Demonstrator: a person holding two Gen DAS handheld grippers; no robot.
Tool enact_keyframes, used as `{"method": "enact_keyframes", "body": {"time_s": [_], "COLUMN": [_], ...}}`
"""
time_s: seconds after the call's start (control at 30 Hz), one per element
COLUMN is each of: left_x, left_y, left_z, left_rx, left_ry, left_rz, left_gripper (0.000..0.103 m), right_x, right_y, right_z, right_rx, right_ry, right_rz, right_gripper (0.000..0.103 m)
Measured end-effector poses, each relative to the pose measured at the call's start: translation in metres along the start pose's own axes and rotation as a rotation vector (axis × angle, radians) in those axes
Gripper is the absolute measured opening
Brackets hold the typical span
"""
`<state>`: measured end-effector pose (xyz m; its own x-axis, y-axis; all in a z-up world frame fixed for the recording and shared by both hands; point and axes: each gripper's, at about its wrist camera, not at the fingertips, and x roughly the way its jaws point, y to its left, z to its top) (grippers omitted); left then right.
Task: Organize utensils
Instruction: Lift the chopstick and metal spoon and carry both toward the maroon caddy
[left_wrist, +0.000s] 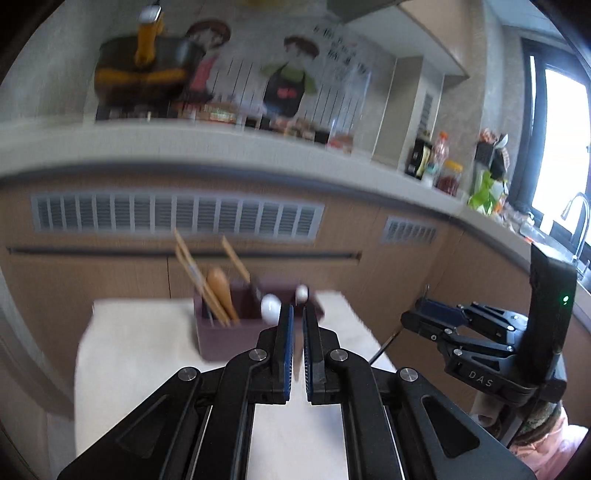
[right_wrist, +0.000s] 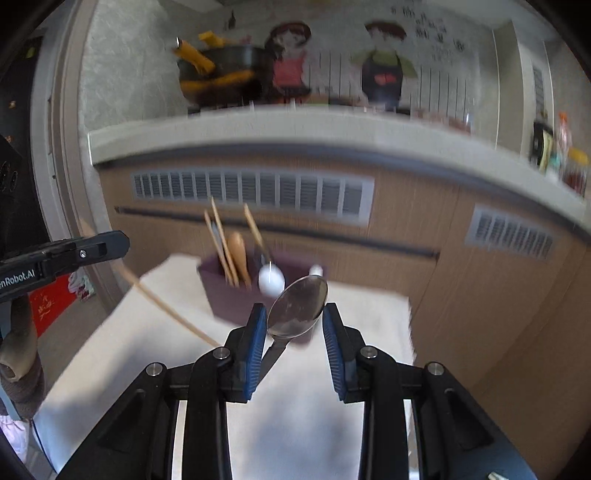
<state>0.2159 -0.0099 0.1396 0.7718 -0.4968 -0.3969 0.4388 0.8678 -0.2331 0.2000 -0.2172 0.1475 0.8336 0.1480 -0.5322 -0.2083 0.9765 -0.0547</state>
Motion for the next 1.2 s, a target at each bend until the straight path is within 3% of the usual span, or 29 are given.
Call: {"method": "enact_keyframes", "body": {"time_s": [0.17,0.27,0.33,0.43,0.63,0.7,0.73,0.9,1.13,1.2], "left_x": [-0.004,0.006,0.023,0.058,0.133,0.152,0.160,0.183,0.200,0.201], "left_y": [-0.012,-0.006,0.002,0.009,0.015,0.013,0.012,0.011,0.005,0.007], "left_z": [0.063,0.084,0.084,0.054,-0.058,-0.088,-0.102,-0.128,-0.134,-0.135], "left_rx": [0.102,0.100,0.090,0.119,0.155,0.170,0.185,0.220,0.242,0.240], "left_ry": [-0.141,-0.135,-0.085,0.073,0.484,0.602,0.651,0.734,0.764,0.767], "left_rz": [0.067,0.058,0.044,0.024,-0.039,-0.052,-0.036,0.036,0.066,0.062], "left_gripper": [0.005,0.005,0.005,0.007,0.011,0.025,0.026,0.026,0.024,0.017], "right_x": [-0.019,-0.017,-0.010,0.004,0.027,0.031,0.034,0.041,0.037,0.035], "right_y": [0.004,0.003,0.000,-0.004,-0.017,-0.018,-0.018,-0.022,-0.028,-0.029], "right_z": [0.078,0.108,0.117,0.109,0.065,0.045,0.036,-0.005,-0.027,-0.029], "right_rx": [-0.081,-0.095,-0.081,-0.082,-0.056,-0.069,-0.075,-0.084,-0.074,-0.069], "right_ry": [-0.172,-0.222,-0.220,-0.190,-0.059,-0.016,0.004,0.109,0.147,0.145], "right_rz": [-0.077,-0.113,-0.110,-0.115,-0.077,-0.063,-0.059,-0.042,-0.035,-0.033], "right_gripper": [0.027,0.026,0.026,0.025,0.023,0.022,0.022,0.022,0.022,0.022]}}
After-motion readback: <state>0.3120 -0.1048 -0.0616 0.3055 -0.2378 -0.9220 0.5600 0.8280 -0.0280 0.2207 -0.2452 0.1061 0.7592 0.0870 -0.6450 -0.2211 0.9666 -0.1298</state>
